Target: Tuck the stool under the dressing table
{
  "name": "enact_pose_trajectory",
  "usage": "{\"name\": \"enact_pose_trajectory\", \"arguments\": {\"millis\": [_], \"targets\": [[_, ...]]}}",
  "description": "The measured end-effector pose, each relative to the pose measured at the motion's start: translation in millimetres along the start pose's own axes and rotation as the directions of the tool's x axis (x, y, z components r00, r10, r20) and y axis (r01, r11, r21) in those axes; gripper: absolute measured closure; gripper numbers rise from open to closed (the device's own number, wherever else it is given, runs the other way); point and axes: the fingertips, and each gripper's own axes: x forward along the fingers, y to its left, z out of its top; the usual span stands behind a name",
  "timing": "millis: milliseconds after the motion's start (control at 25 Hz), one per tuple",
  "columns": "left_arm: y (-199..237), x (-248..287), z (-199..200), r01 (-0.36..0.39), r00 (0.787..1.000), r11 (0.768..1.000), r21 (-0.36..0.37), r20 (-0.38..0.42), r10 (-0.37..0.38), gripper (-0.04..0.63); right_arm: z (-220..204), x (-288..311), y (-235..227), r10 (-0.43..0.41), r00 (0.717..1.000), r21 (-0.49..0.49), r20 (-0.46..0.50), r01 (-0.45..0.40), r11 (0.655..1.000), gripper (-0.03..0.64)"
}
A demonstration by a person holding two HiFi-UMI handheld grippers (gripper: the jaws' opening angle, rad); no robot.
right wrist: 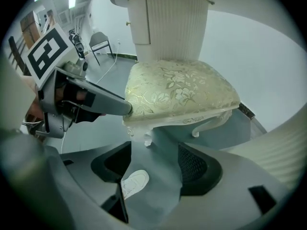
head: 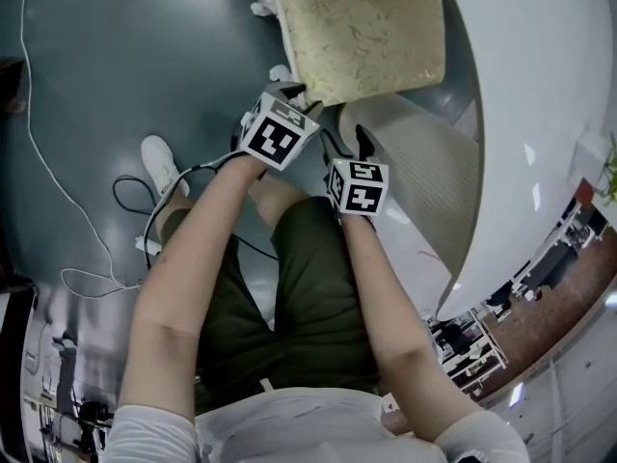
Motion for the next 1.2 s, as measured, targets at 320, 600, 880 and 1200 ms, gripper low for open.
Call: {"name": "enact_pose_trajectory", "arguments": {"millis": [320,600,880,1200], "targets": [[-6,10,4,0.046,0.999,0.999,0.01,0.012,-0.046,0.443,10,-7,-21,-0.102,0.993,0.029,0.057,0.101,0.994,0.314],[-15,21,9,0.088,0.996,0.996,0.031,0.014,-0.088,0.457,12,-13,-29,-0.153,0.984,0.061,0.088,0.148,0.987,0.327],[-12,18,5,0.09,0.996,0.994,0.055,-0.002,-0.09,0.482,17,-21,-32,-0.184,0.977,0.086,0.107,0.175,0.981,0.345],[0,-35,2,0.08,0.997,0.992,0.095,-0.02,-0.078,0.592,27,-47,0,-0.229,0.965,0.094,0.13,0.218,0.971,0.55]]}}
